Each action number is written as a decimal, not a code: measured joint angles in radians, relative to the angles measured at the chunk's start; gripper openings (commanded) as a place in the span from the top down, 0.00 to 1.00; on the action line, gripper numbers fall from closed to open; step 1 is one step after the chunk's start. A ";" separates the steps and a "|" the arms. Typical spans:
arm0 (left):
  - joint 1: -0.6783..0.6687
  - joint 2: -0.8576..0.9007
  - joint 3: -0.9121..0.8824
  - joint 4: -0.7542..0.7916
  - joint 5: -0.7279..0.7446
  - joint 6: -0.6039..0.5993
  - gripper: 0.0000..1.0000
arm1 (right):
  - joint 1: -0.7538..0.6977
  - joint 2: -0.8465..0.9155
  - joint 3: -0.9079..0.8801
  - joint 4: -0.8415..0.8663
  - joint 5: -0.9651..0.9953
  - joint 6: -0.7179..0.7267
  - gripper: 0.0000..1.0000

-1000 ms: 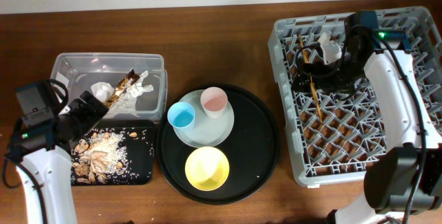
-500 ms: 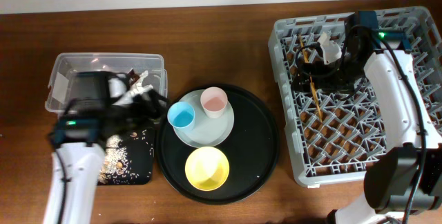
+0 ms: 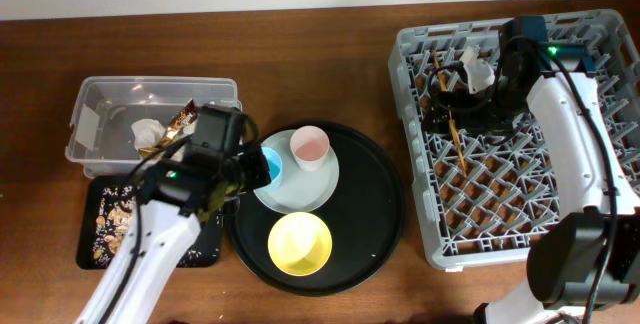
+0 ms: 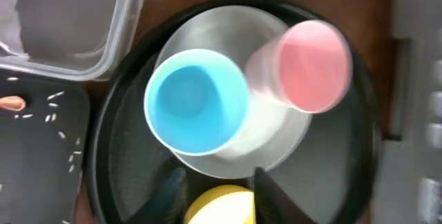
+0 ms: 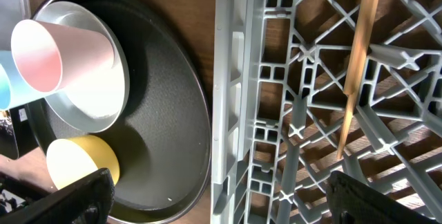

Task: Sort waste into correct bins and load items into the dishwasher rack
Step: 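Reach the left gripper to the blue cup on the white plate, then grasp the blue cup with the left gripper and lift it, then pass the blue cup from the left gripper to the right gripper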

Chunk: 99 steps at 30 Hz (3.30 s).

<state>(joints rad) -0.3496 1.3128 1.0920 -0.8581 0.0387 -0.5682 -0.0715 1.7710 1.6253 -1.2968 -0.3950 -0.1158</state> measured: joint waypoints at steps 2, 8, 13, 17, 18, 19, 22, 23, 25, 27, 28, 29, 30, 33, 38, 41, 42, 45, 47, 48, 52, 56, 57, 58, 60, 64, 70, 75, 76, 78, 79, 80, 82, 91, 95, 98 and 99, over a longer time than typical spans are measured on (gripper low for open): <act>-0.019 0.048 0.000 -0.001 -0.046 -0.020 0.76 | 0.000 0.000 0.000 0.000 0.000 0.000 0.01; -0.027 0.193 0.000 0.000 -0.145 -0.043 0.73 | 0.000 0.000 0.000 0.000 0.000 0.000 0.01; -0.027 0.273 0.000 0.010 -0.172 -0.062 0.69 | 0.000 0.000 0.000 0.000 0.000 0.000 0.01; -0.027 0.312 0.000 0.018 -0.179 -0.063 0.75 | 0.000 0.000 0.000 0.000 0.000 0.000 0.01; -0.027 0.315 0.000 0.018 -0.179 -0.065 0.78 | 0.000 0.000 0.000 0.000 0.000 0.000 0.01; -0.027 0.317 0.000 0.018 -0.179 -0.066 0.80 | 0.000 0.000 0.000 0.000 0.000 0.000 0.01; -0.027 0.317 0.000 0.018 -0.180 -0.070 0.90 | 0.000 0.000 0.000 0.000 0.000 0.000 0.01; -0.027 0.317 0.000 0.018 -0.182 -0.069 0.94 | 0.000 0.000 0.000 0.000 0.000 0.000 0.01; -0.027 0.317 0.000 0.018 -0.185 -0.072 0.96 | 0.000 0.000 0.000 0.000 0.000 0.000 0.01; -0.027 0.317 0.000 0.020 -0.186 -0.074 0.99 | 0.000 0.000 0.000 0.002 0.000 0.000 0.01; -0.027 0.317 0.000 0.024 -0.185 -0.073 1.00 | 0.000 0.000 0.000 0.010 0.000 0.000 0.01; -0.027 0.317 0.000 0.025 -0.185 -0.075 0.99 | 0.000 0.000 0.000 0.014 0.000 0.001 0.01; -0.027 0.317 0.000 0.025 -0.185 -0.077 0.99 | 0.000 0.000 0.000 0.016 0.000 0.000 0.01; -0.027 0.317 0.010 0.003 -0.188 -0.076 0.99 | 0.000 0.000 0.000 0.018 0.000 0.000 0.01; -0.027 0.294 0.095 -0.116 -0.197 -0.073 1.00 | 0.000 0.000 0.000 -0.021 -0.021 0.001 0.01; -0.027 0.215 0.201 -0.157 -0.175 -0.040 1.00 | 0.000 0.000 0.000 -0.050 -0.064 0.001 0.01; -0.027 0.184 0.237 -0.169 -0.155 -0.024 1.00 | 0.000 0.000 0.000 -0.055 -0.082 0.001 0.01; -0.027 0.072 0.334 -0.178 -0.055 0.036 1.00 | 0.000 0.000 0.000 -0.059 -0.203 -0.004 0.01; -0.019 0.016 0.362 -0.178 0.017 0.076 1.00 | 0.000 0.000 0.000 -0.076 -0.316 -0.047 0.01; -0.009 -0.010 0.369 -0.178 0.057 0.097 1.00 | 0.000 0.000 0.000 -0.096 -0.391 -0.080 0.01; 0.105 -0.079 0.373 -0.179 0.292 0.191 1.00 | 0.000 0.000 0.000 -0.197 -0.694 -0.285 0.01; 0.239 -0.073 0.373 -0.177 0.600 0.298 1.00 | 0.000 0.000 0.001 -0.295 -0.848 -0.498 0.01; 0.275 -0.066 0.373 -0.175 0.702 0.334 1.00 | 0.000 0.000 0.002 -0.330 -0.880 -0.562 0.01; 0.297 -0.060 0.373 -0.171 0.768 0.361 1.00 | 0.000 0.000 0.002 -0.367 -0.899 -0.619 0.02; 0.319 -0.039 0.373 -0.168 0.877 0.410 1.00 | 0.005 0.000 0.002 -0.396 -0.924 -0.707 0.02; 0.323 0.018 0.373 -0.151 1.054 0.482 1.00 | 0.056 0.000 0.002 -0.397 -0.951 -0.835 0.01; 0.323 0.117 0.373 -0.141 1.218 0.556 1.00 | 0.195 0.000 0.002 -0.394 -1.059 -0.978 0.01; 0.323 0.163 0.373 -0.140 1.263 0.625 1.00 | 0.270 0.000 0.007 -0.373 -1.110 -1.014 0.01; 0.323 0.163 0.373 -0.140 1.266 0.634 1.00 | 0.280 0.000 0.008 -0.357 -1.115 -1.016 0.01; 0.318 0.163 0.373 -0.140 1.272 0.649 1.00 | 0.303 0.000 0.009 -0.336 -1.119 -1.019 0.01; 0.312 0.163 0.373 -0.140 1.274 0.656 1.00 | 0.314 0.000 0.010 -0.327 -1.122 -1.021 0.01; 0.306 0.163 0.373 -0.140 1.275 0.659 1.00 | 0.320 0.000 0.010 -0.323 -1.123 -1.022 0.01; 0.281 0.163 0.373 -0.140 1.279 0.666 1.00 | 0.330 0.000 0.010 -0.315 -1.123 -1.022 0.01; 0.207 0.165 0.373 -0.098 1.277 0.675 1.00 | 0.333 0.000 0.023 -0.314 -1.125 -1.036 0.02; 0.199 0.165 0.373 -0.098 1.278 0.678 1.00 | 0.335 0.001 0.097 -0.320 -1.126 -1.030 0.05; 0.199 0.165 0.373 -0.098 1.279 0.678 1.00 | 0.342 0.000 0.132 -0.319 -1.130 -1.032 0.09; 0.199 0.165 0.373 -0.098 1.279 0.678 1.00 | 0.351 0.000 0.133 -0.319 -1.130 -1.031 0.09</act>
<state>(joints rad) -0.1509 1.4776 1.4647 -0.9565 1.3174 0.1093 0.2794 1.7710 1.7580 -1.6161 -1.5249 -1.1469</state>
